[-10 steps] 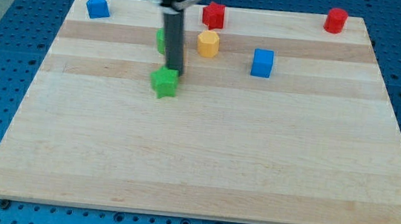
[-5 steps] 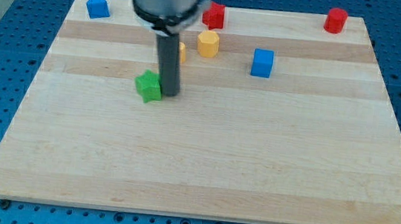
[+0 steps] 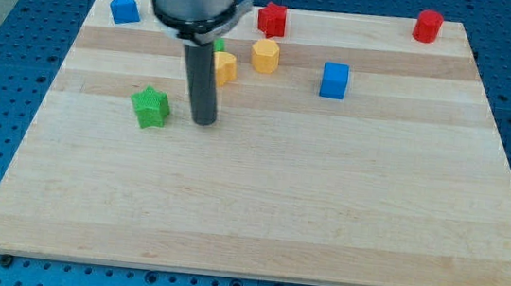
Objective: Push the green star towards the left center
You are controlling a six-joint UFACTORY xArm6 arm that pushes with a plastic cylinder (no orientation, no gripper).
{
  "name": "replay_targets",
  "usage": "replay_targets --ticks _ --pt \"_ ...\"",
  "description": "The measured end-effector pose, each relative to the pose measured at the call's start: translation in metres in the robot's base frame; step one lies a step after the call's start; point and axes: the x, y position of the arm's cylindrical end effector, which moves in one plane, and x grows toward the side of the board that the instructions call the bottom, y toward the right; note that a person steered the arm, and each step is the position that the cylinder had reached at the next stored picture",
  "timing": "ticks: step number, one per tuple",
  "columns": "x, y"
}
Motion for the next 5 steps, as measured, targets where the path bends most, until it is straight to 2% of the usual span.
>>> replay_targets --ticks 2,4,5 --pt "-0.005 -0.085" --pt "0.012 -0.098" --pt "-0.002 -0.111"
